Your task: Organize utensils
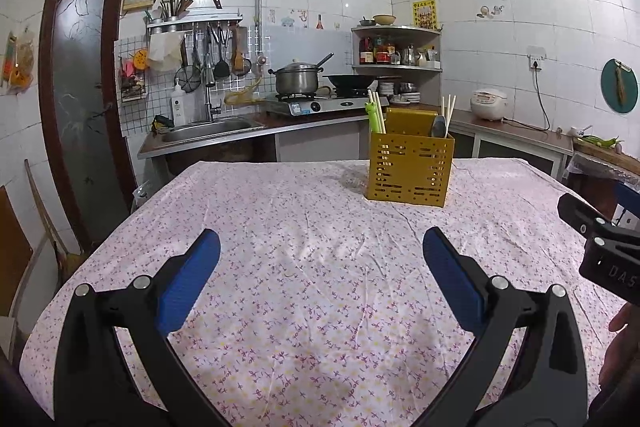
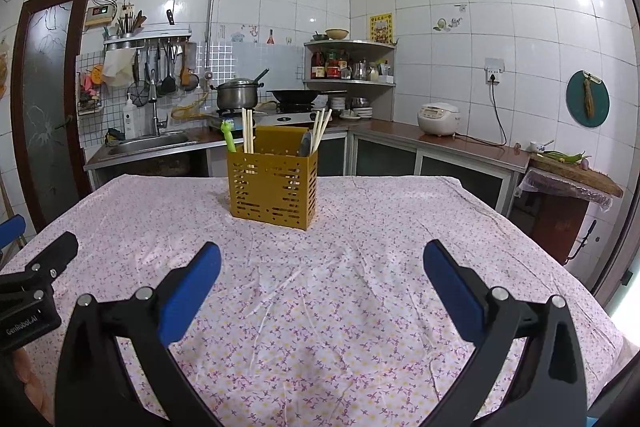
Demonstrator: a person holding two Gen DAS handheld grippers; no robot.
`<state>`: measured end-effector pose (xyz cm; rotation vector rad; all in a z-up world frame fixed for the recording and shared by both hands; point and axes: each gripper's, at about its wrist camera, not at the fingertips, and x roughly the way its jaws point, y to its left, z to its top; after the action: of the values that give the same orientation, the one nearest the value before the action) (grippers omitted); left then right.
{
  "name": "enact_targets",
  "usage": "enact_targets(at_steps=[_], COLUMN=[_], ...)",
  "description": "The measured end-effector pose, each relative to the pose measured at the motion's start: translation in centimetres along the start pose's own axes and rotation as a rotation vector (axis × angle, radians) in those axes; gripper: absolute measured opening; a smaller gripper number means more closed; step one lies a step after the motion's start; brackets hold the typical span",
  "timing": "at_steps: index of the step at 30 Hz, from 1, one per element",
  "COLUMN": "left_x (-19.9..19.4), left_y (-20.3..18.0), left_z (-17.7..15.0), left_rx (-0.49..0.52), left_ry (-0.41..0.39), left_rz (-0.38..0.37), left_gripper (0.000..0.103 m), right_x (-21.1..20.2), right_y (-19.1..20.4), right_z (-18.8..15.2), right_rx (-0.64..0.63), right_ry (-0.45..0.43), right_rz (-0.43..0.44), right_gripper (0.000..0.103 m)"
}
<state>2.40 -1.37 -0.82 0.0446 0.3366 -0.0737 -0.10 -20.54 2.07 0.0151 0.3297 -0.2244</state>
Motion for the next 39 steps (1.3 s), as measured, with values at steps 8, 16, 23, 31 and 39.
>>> enact_targets(at_steps=[8, 16, 23, 31, 39], left_x=[0.19, 0.36, 0.49, 0.35, 0.37], left_y=[-0.14, -0.30, -0.27, -0.47, -0.50], left_z=[-0.01, -0.11, -0.16, -0.11, -0.03], left_rx=[0.004, 0.004, 0.006, 0.006, 0.004], left_ry=[0.004, 0.009, 0.010, 0.005, 0.008], left_rz=[0.000, 0.000, 0.006, 0.015, 0.013], left_gripper=[0.098, 0.098, 0.098, 0.098, 0.098], right_x=[0.08, 0.07, 0.12, 0.11, 0.07], right_y=[0.01, 0.05, 0.11, 0.15, 0.30], right_z=[-0.12, -0.17, -0.27, -0.25, -0.41], right_rx=[0.000, -0.002, -0.004, -0.005, -0.008], right_ry=[0.002, -0.001, -0.002, -0.002, -0.001], right_rz=[0.000, -0.001, -0.002, 0.000, 0.001], right_gripper=[0.099, 0.099, 0.099, 0.099, 0.099])
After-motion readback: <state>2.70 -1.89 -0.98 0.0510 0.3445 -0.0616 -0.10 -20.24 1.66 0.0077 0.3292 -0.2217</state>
